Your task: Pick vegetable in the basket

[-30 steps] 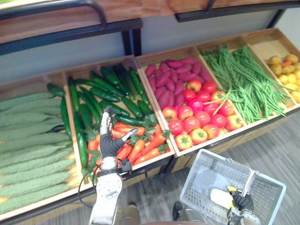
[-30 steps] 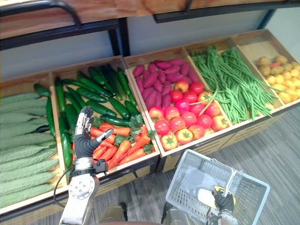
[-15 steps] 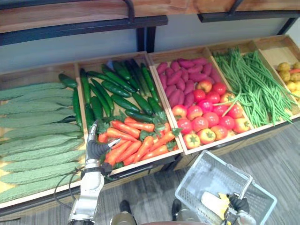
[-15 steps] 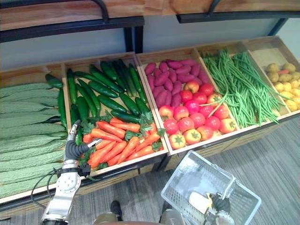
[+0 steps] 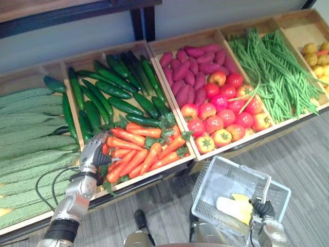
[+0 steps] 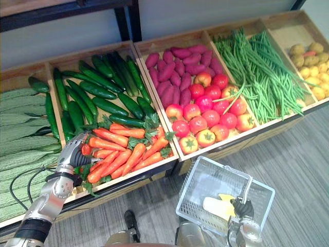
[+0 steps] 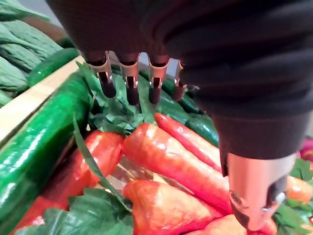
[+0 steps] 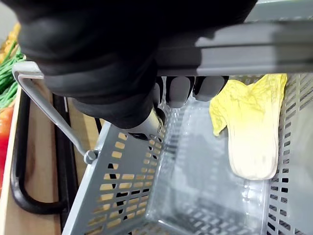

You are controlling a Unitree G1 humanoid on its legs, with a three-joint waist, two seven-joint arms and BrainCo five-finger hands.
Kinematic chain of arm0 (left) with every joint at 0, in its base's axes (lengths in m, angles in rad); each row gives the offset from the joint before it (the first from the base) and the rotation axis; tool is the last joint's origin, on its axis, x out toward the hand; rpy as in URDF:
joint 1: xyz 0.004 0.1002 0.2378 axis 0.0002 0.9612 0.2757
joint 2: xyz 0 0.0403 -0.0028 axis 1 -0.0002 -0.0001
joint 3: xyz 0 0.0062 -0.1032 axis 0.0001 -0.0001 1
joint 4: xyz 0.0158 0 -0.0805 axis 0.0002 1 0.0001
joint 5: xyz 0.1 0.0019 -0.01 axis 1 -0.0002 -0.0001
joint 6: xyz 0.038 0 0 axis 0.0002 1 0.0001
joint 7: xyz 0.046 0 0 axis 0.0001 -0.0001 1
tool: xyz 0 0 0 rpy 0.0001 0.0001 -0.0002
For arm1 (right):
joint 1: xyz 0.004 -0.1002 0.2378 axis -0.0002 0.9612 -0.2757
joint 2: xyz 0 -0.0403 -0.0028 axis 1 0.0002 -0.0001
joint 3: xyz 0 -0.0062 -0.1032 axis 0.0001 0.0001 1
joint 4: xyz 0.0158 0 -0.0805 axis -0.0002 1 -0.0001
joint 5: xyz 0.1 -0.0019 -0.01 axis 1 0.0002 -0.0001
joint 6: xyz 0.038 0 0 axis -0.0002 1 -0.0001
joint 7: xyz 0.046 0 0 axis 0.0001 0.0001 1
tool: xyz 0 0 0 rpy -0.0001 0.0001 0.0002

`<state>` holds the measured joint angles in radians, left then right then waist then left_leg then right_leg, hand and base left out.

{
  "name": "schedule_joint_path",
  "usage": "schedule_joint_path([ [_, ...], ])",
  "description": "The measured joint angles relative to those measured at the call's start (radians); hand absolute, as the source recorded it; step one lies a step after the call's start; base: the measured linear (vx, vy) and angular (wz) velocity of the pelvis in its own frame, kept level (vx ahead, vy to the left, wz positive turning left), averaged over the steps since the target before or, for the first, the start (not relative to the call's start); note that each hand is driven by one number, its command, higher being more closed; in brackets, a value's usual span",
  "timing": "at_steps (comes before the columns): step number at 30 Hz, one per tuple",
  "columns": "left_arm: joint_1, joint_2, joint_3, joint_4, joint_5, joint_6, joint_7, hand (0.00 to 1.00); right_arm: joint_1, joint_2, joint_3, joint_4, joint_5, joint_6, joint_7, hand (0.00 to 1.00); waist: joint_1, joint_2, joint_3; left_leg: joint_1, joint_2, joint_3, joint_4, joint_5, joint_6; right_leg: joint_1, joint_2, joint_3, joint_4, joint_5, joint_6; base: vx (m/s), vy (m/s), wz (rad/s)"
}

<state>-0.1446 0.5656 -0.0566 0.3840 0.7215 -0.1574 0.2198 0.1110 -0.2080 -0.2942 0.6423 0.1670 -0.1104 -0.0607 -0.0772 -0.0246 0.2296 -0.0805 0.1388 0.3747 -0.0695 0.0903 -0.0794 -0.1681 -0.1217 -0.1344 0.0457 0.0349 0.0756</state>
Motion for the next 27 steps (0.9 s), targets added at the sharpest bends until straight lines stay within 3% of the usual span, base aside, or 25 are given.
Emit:
schedule_joint_path([
  [12, -0.133, -0.003, -0.118, 0.004, 0.116, 0.023, 0.044, 0.00, -0.028, -0.015, 0.040, -0.001, 0.011, -0.035, -0.006, 1.00, -0.021, 0.008, 0.033, -0.028, 0.000, 0.001, 0.001, 0.000, 0.000, -0.047, 0.001, 0.012, 0.019, 0.001, -0.002, 0.01, 0.001, -0.04],
  [13, -0.150, -0.003, -0.133, 0.013, 0.116, 0.023, 0.045, 1.00, -0.029, -0.015, 0.040, -0.001, 0.011, -0.036, -0.009, 1.00, -0.021, 0.008, 0.040, -0.026, 0.000, 0.003, 0.001, 0.000, 0.000, -0.047, 0.001, 0.014, 0.020, 0.001, -0.002, 0.02, 0.006, -0.06],
  [19, -0.185, -0.017, -0.140, 0.020, 0.127, 0.021, 0.065, 1.00, -0.050, -0.015, 0.061, -0.001, 0.011, -0.036, -0.011, 1.00, -0.021, 0.008, 0.056, -0.022, -0.001, 0.013, 0.002, 0.000, 0.000, -0.050, 0.002, 0.028, 0.022, 0.003, -0.004, 0.00, 0.005, -0.04],
  [27, -0.186, -0.034, -0.157, 0.079, 0.135, 0.014, 0.041, 1.00, -0.070, -0.015, 0.066, -0.001, 0.010, -0.035, -0.011, 1.00, -0.023, 0.009, 0.057, -0.011, -0.001, 0.017, 0.002, 0.000, 0.000, -0.041, 0.002, 0.035, 0.022, 0.005, -0.006, 0.00, 0.001, 0.00],
])
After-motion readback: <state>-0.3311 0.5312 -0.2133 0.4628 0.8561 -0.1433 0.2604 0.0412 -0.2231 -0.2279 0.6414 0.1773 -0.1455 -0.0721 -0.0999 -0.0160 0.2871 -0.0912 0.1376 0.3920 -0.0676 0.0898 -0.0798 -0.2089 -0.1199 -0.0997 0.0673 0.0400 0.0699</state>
